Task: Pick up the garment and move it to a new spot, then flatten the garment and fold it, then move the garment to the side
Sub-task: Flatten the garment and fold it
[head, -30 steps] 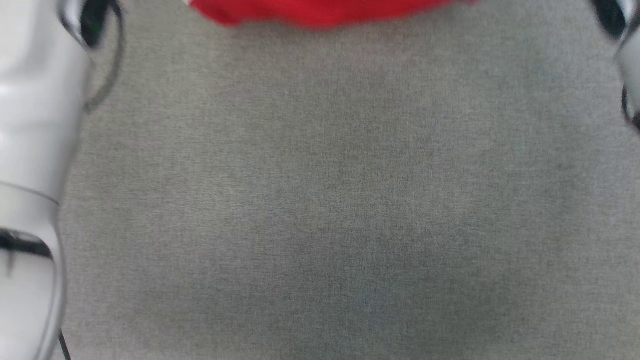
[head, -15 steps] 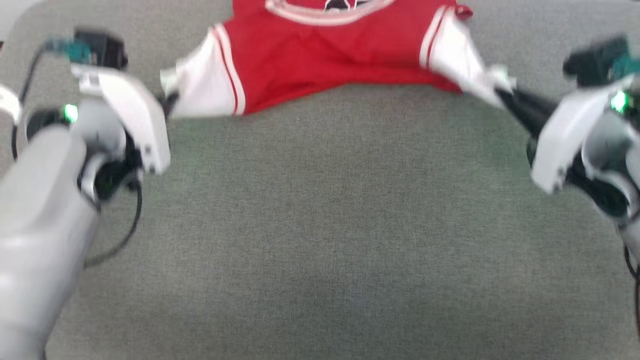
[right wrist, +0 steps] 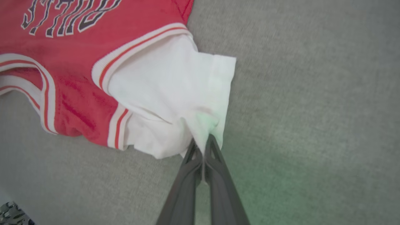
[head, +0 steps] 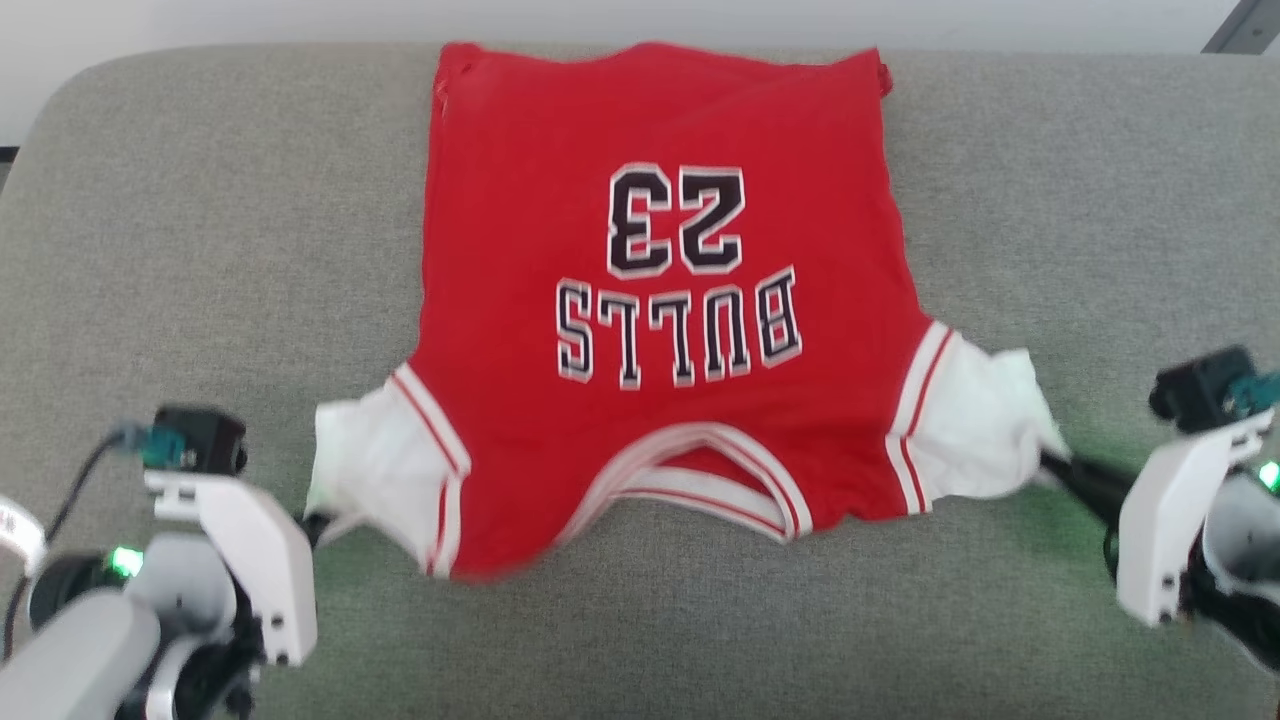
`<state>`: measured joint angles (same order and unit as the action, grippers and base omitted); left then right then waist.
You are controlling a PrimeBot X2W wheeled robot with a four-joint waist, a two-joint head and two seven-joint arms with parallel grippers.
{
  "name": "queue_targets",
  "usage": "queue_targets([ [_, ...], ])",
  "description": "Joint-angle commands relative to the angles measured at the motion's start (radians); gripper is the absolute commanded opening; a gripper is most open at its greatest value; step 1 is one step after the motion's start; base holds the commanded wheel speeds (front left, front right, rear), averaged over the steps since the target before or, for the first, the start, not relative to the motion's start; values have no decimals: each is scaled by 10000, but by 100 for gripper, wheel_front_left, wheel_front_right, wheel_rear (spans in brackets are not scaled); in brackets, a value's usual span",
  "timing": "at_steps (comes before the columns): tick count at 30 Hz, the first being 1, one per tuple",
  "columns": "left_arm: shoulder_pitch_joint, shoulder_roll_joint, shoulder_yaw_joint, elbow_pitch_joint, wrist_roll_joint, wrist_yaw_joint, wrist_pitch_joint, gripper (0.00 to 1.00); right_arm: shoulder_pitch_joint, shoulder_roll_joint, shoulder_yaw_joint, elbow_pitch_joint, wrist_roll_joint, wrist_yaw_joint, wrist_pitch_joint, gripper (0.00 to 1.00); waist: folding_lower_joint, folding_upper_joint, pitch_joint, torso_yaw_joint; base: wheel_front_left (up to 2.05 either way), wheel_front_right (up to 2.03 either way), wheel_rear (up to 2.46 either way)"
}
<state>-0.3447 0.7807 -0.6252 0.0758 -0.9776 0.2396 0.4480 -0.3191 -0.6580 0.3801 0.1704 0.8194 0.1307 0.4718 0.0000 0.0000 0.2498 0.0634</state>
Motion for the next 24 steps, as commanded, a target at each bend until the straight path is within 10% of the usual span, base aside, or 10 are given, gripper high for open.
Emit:
queue_targets([
  [1,443,129,18,-233,-54,288,-58,0,437,52,-193,-180,12,-1,322,0,0,0,-38,-13,0,0,0],
  [10,2176,465,143,-1096,-698,1238,56,0,2757,-52,-913,-1352,255,-1,2377,0,0,0,-111,-19,0,0,0],
  [19,2378,378,320,-1328,-639,1156,-566,0,3877,504,-1763,-1814,-122,-3,3199,0,0,0,80,35,0,0,0],
  [20,2291,330,322,-1351,-552,1103,-680,0,3864,635,-1914,-1804,-307,-3,3148,21,0,0,132,53,0,0,0],
  [21,2198,229,340,-1384,-526,1032,-811,0,3867,754,-2026,-1850,-445,-4,3124,73,0,0,186,75,0,0,0],
  [22,2127,116,356,-1412,-529,945,-930,0,3840,833,-2153,-1929,-621,-7,3113,100,0,0,244,108,0,0,0],
  [24,1982,-20,376,-1420,-427,801,-1173,0,3600,1039,-2589,-2122,-971,-35,2988,100,0,0,358,164,0,0,0],
])
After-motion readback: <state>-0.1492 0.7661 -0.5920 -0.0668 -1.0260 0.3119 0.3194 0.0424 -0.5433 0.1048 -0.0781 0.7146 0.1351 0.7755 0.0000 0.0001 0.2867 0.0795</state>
